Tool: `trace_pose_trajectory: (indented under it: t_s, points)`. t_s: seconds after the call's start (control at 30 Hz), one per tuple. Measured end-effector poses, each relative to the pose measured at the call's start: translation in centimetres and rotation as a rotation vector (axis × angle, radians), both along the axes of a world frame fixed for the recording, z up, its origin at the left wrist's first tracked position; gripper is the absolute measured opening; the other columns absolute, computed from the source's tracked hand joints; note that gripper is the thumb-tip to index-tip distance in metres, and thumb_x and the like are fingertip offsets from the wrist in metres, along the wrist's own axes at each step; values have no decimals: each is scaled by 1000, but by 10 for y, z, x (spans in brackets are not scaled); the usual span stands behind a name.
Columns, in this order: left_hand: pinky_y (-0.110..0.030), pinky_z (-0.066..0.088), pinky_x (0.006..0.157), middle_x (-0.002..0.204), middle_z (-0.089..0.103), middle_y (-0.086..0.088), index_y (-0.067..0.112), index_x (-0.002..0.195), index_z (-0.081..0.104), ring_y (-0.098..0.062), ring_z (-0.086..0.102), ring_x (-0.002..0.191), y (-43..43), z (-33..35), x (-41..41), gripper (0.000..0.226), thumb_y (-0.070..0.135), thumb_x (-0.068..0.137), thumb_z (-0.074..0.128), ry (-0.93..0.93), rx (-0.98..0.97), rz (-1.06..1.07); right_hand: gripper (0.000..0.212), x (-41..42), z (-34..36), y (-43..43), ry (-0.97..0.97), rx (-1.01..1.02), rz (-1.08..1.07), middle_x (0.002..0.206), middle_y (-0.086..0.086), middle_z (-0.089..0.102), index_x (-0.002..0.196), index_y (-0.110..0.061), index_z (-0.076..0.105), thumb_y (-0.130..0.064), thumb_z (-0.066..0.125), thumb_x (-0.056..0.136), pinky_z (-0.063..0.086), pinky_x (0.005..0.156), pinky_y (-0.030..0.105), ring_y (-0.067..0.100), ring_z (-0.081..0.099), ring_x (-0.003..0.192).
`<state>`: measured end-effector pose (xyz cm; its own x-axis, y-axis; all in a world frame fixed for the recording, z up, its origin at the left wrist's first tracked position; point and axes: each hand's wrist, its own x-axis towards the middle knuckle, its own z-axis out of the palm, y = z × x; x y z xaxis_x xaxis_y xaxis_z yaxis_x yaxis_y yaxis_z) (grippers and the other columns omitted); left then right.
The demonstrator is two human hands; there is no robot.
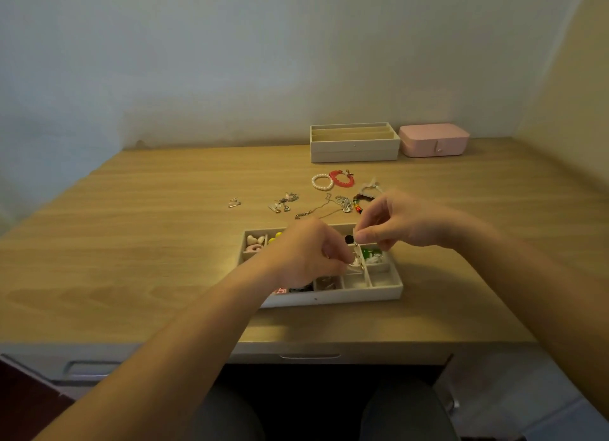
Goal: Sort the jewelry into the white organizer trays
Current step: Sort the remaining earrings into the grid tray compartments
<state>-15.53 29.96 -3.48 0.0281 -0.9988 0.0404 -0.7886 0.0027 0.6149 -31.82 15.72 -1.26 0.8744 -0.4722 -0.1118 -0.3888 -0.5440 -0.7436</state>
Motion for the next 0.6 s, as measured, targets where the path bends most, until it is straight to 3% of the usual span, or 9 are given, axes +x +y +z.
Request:
trace_pose_trajectory:
  t_s: [0.17,0.27,0.43,0.6]
  points:
    - [-35,58,78,79,75,9,23,91,80,-4,68,72,5,1,-4,8,20,83,80,-16,9,-28,7,0,2,3,108,-29,87,92,12,75,95,-17,79,-20,76,89,59,68,24,15,69,76]
    - [-32,57,74,77,74,9,23,88,81,-4,65,70,9,-1,-6,7,20,82,81,-29,7,-33,9,3,4,5,159,-55,121,92,10,76,96,-17,78,-21,78,88,60,71,26,22,71,82]
    - [-22,48,64,73,70,12,28,86,80,-1,59,65,12,-6,-8,7,23,81,81,-13,11,3,8,5,7,7,207,-78,159,92,12,75,94,-19,79,-23,79,87,56,68,22,16,67,79]
    - [-32,55,77,83,74,11,31,94,81,-7,65,77,14,-6,-9,11,24,86,76,-29,53,0,3,5,9,8,247,-74,176,88,8,74,90,-21,78,-23,79,87,54,67,20,11,65,75]
